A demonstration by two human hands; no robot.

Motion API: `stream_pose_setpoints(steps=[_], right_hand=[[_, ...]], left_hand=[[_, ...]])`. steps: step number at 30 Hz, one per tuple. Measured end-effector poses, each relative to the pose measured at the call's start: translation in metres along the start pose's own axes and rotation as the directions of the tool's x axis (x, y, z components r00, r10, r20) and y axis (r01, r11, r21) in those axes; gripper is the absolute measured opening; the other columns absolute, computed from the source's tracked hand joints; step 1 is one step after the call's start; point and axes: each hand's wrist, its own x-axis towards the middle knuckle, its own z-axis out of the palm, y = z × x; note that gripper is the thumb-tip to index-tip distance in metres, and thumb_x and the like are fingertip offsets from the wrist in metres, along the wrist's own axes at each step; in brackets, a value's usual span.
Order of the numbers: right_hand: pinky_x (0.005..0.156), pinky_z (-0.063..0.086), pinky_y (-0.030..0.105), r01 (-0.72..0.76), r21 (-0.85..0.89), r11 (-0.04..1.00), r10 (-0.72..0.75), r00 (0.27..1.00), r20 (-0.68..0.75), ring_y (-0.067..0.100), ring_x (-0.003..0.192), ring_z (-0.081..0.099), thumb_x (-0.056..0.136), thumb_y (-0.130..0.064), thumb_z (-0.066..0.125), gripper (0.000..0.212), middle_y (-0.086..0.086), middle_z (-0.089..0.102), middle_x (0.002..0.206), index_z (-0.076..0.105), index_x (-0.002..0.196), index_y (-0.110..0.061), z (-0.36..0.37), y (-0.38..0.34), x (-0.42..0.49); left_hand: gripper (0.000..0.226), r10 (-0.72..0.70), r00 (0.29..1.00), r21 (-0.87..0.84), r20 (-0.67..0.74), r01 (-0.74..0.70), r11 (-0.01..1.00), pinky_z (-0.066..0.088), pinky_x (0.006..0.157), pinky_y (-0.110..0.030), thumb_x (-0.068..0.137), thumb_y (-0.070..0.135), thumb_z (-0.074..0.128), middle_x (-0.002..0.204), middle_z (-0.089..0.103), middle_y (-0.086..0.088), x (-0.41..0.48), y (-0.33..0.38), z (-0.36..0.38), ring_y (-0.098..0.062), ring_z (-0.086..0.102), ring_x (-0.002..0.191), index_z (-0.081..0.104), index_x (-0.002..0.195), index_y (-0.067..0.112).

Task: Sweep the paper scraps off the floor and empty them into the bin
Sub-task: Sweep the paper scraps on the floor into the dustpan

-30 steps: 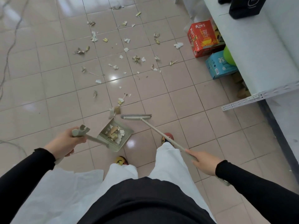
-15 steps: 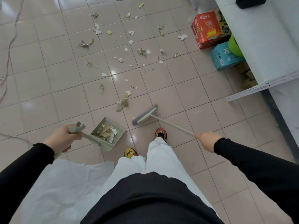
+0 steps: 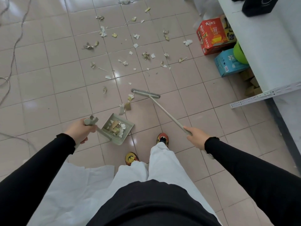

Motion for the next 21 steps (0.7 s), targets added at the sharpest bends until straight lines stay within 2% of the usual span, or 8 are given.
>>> stream_pose_setpoints(steps=[4,9,11,12,14,16,19,21], right_hand=[[0.049,0.04,0.025,0.02,0.088,0.996,-0.02,1.0,0.003,0.021,0.064,0.05,0.097,-0.011,0.037,0.049,0.006,0.057,0.088,0.045,0.145,-0.022,0.028,-0.049,0.028],[0.092,0.05,0.036,0.012,-0.065,0.998,-0.006,0.996,0.091,0.033,0.11,0.059,0.098,-0.01,0.036,0.046,0.015,0.06,0.13,0.045,0.143,-0.012,0.059,-0.097,0.055],[0.079,0.054,0.035,0.029,-0.125,0.992,-0.004,0.982,0.191,0.033,0.1,0.064,0.099,-0.012,0.036,0.042,0.014,0.063,0.119,0.048,0.139,-0.013,0.065,-0.093,0.048],[0.062,0.053,0.032,0.039,-0.126,0.991,-0.008,0.972,0.234,0.031,0.081,0.065,0.097,-0.01,0.036,0.041,0.013,0.063,0.104,0.051,0.135,-0.014,0.065,-0.086,0.041],[0.04,0.04,0.025,0.02,-0.063,0.998,-0.002,0.962,0.273,0.022,0.049,0.049,0.091,-0.007,0.035,0.042,0.01,0.054,0.084,0.054,0.127,-0.02,0.056,-0.067,0.016],[0.036,0.033,0.023,-0.009,0.016,1.0,0.004,0.959,0.283,0.017,0.046,0.041,0.09,-0.008,0.038,0.047,0.008,0.051,0.084,0.054,0.13,-0.028,0.041,-0.049,-0.015],[0.039,0.036,0.024,-0.006,0.043,0.999,-0.006,0.96,0.28,0.016,0.054,0.044,0.094,-0.016,0.04,0.052,0.003,0.054,0.084,0.046,0.137,-0.043,0.027,-0.039,-0.055],[0.038,0.035,0.022,0.033,0.033,0.999,-0.039,0.974,0.223,0.016,0.056,0.044,0.096,-0.016,0.038,0.042,0.001,0.053,0.081,0.046,0.125,-0.046,0.033,-0.05,-0.048]], left_hand=[[0.021,-0.022,1.0,-0.035,-0.001,0.022,0.999,0.035,0.046,-0.023,0.093,0.014,0.06,0.084,0.06,-0.011,0.012,0.013,-0.004,-0.02,0.043,0.054,0.062,0.108,0.001],[0.025,-0.026,1.0,-0.06,-0.015,0.025,0.998,0.034,0.049,-0.023,0.095,0.014,0.058,0.106,0.068,-0.019,0.019,0.024,-0.01,-0.019,0.041,0.053,0.061,0.115,-0.001],[0.025,-0.033,0.999,-0.071,-0.009,0.032,0.997,0.035,0.049,-0.023,0.095,0.015,0.058,0.111,0.069,-0.02,0.021,0.025,-0.014,-0.019,0.042,0.053,0.06,0.115,0.0],[0.025,-0.037,0.999,-0.074,-0.005,0.036,0.997,0.035,0.049,-0.023,0.095,0.016,0.058,0.111,0.069,-0.02,0.023,0.025,-0.016,-0.019,0.042,0.053,0.06,0.115,0.001],[0.026,-0.041,0.999,-0.078,0.004,0.042,0.996,0.035,0.049,-0.024,0.094,0.016,0.059,0.111,0.07,-0.02,0.026,0.023,-0.019,-0.019,0.042,0.054,0.06,0.115,0.001],[0.026,-0.043,0.999,-0.082,0.012,0.044,0.996,0.036,0.049,-0.024,0.094,0.017,0.059,0.11,0.07,-0.019,0.028,0.02,-0.02,-0.019,0.043,0.055,0.06,0.115,0.002],[0.026,-0.036,0.999,-0.072,0.027,0.038,0.997,0.037,0.048,-0.024,0.095,0.017,0.059,0.11,0.07,-0.02,0.027,0.018,-0.02,-0.019,0.043,0.054,0.06,0.115,0.001],[0.026,-0.037,0.999,-0.077,0.025,0.039,0.996,0.036,0.048,-0.024,0.095,0.016,0.059,0.111,0.069,-0.021,0.026,0.016,-0.02,-0.019,0.042,0.053,0.059,0.115,0.0]])
